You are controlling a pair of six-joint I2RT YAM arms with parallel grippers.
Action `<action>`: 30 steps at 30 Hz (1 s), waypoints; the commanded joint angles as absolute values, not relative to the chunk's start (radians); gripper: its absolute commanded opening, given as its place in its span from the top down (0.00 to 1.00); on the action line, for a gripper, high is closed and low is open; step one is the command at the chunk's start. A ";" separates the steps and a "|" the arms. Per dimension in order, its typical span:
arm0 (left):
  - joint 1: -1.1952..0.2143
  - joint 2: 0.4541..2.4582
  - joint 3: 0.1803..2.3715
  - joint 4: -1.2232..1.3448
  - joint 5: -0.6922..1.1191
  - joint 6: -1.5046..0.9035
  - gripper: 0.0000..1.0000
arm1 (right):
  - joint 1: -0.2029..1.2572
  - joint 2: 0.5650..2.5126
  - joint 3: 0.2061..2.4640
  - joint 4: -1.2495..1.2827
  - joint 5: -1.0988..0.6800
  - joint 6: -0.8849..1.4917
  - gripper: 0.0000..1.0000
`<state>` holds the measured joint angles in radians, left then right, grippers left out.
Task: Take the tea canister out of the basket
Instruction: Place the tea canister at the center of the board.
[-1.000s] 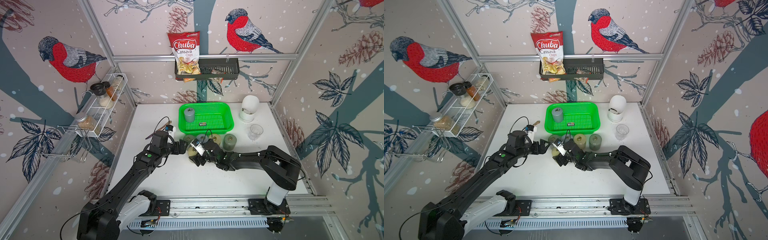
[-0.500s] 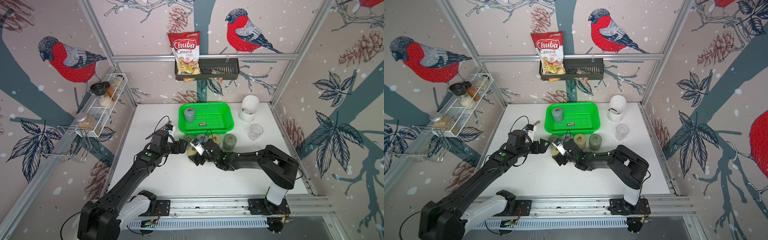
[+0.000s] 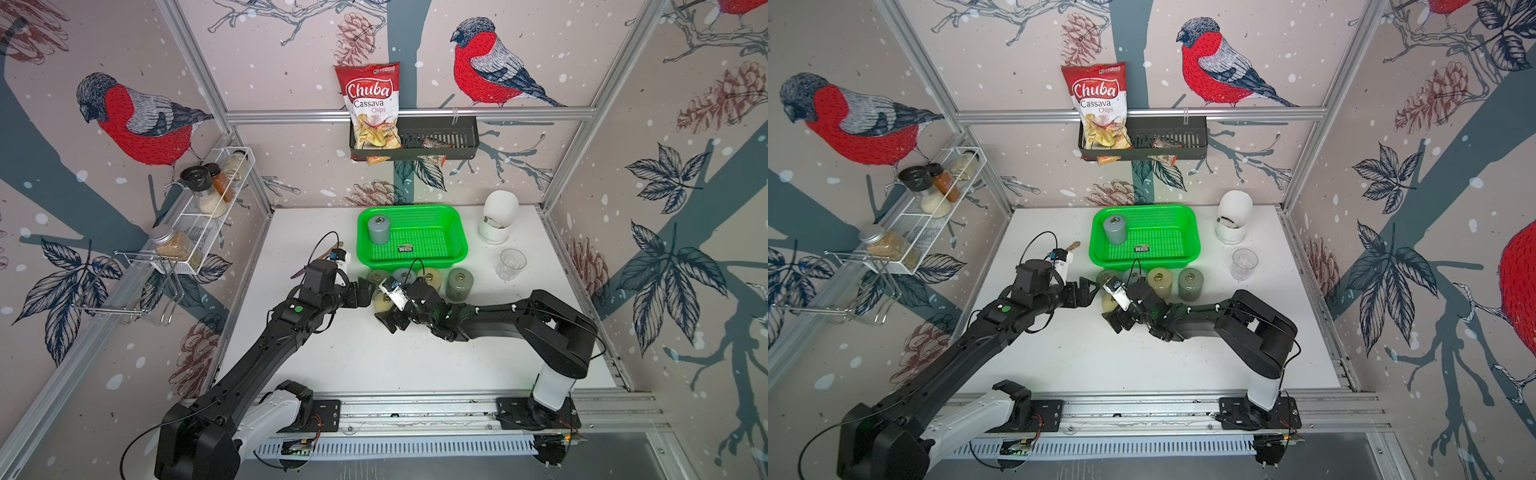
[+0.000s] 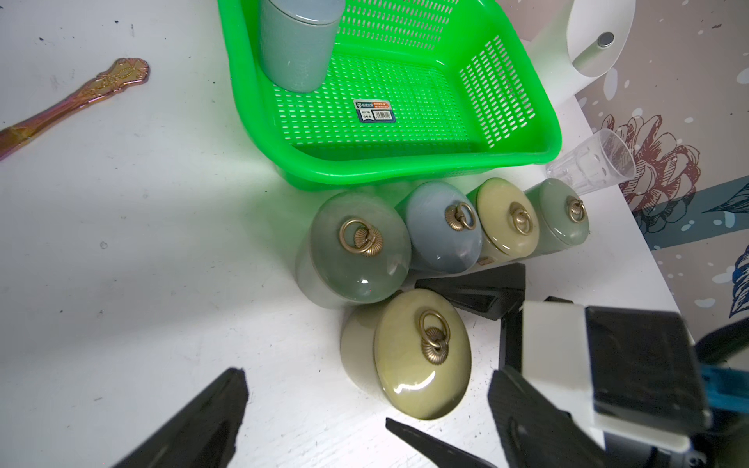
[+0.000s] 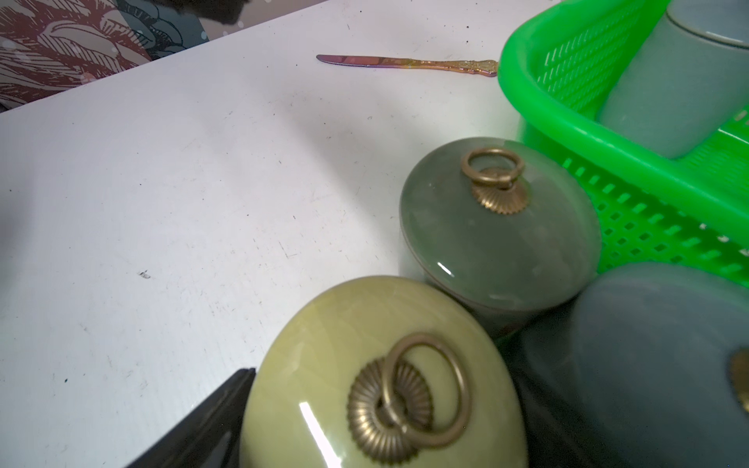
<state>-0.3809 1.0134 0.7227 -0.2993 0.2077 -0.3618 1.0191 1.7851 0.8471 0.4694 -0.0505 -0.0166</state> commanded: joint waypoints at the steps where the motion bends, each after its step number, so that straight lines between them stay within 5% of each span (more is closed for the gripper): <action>1: -0.377 1.007 0.730 -0.291 0.219 -0.355 0.03 | 1.022 1.785 0.855 0.491 -0.048 -0.002 0.00; 22: -0.377 0.909 0.744 -0.127 0.197 -0.379 0.03 | 1.068 1.489 0.820 0.396 0.071 -0.030 0.00; 30: -0.377 0.774 0.629 0.056 0.156 -0.397 0.04 | 0.886 1.519 0.971 0.374 -0.011 -0.067 0.00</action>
